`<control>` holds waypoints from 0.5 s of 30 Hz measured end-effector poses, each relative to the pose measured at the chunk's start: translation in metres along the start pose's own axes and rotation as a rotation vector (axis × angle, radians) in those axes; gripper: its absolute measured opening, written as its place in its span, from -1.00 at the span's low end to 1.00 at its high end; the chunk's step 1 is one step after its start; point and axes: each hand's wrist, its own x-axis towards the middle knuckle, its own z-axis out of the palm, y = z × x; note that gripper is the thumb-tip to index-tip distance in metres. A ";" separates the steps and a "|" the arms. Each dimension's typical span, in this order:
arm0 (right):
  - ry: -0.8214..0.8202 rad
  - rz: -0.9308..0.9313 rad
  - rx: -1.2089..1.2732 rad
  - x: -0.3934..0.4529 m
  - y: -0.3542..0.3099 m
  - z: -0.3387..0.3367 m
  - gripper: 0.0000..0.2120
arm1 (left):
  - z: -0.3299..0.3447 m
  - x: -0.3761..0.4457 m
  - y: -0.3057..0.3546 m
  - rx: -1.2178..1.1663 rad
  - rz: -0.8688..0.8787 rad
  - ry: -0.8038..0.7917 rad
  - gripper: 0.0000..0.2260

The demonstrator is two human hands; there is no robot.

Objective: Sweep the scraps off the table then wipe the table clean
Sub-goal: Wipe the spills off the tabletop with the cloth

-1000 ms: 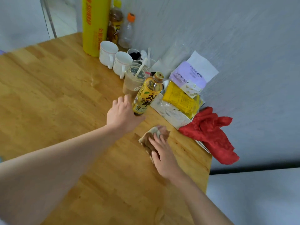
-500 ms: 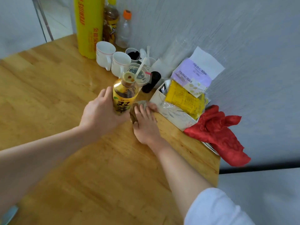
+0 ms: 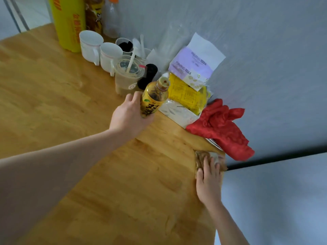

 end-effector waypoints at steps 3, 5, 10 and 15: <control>0.036 -0.067 0.019 -0.025 -0.048 0.014 -0.46 | 0.022 0.007 0.022 -0.068 -0.046 -0.060 -0.47; 0.025 -0.410 0.003 -0.052 -0.085 0.031 -0.46 | 0.032 0.011 0.033 -0.094 -0.079 -0.108 -0.43; -0.037 -0.837 -0.023 -0.054 -0.041 0.024 -0.52 | 0.021 -0.004 0.022 0.074 -0.068 -0.321 -0.37; 0.022 -0.105 0.143 -0.014 0.018 -0.006 -0.52 | -0.011 -0.061 -0.020 0.492 0.000 -0.547 -0.44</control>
